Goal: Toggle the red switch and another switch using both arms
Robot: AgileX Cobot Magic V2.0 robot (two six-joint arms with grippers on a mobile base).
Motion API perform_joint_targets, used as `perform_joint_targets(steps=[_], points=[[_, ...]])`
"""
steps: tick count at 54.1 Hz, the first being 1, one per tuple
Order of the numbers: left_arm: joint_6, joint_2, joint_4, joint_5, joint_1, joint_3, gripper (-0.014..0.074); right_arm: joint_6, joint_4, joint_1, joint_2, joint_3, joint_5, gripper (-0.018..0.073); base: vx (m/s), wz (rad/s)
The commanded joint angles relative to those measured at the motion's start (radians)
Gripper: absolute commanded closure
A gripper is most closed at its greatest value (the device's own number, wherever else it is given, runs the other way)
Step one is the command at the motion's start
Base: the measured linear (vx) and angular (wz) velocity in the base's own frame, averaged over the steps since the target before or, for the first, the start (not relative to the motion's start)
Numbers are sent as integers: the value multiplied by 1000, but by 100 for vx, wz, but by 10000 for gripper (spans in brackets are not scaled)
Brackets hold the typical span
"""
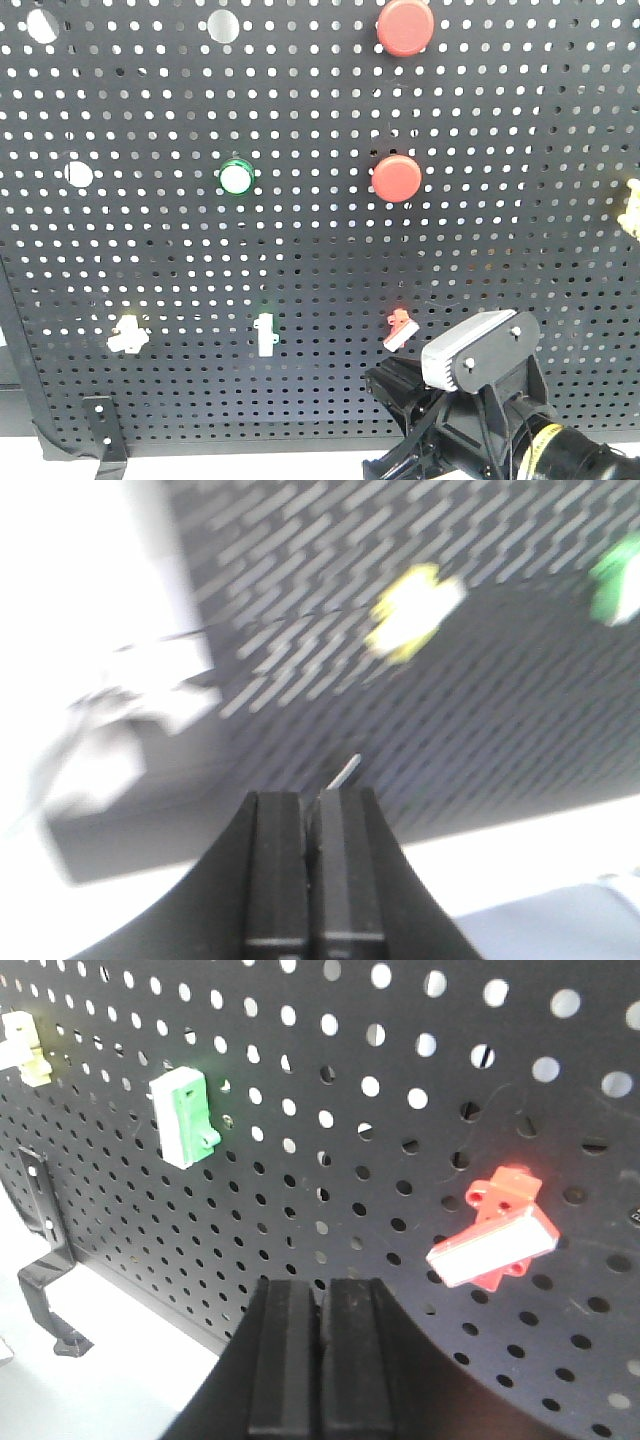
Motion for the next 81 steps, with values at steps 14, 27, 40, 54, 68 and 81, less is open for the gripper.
perform_joint_targets(steps=[14,27,40,54,68,81], points=[[-71,-358,-11,133,38,127,594,-2,5,-2,-30,-26,-76,566,0,0],[-71,-357,-11,185,38,128,594,-2,5,-2,-29,-26,-77,566,0,0],[-71,-358,-11,186,38,127,594,-2,5,-2,-29,-26,-71,566,0,0],[-71,-358,-11,185,38,127,594,-2,5,-2,-29,-26,-70,566,0,0],[-71,-358,-11,185,38,127,594,-3,7,-21,-147,-26,138,566,0,0],[-71,-358,-11,185,38,127,594,-29,42,-170,-436,166,361,566,0,0]])
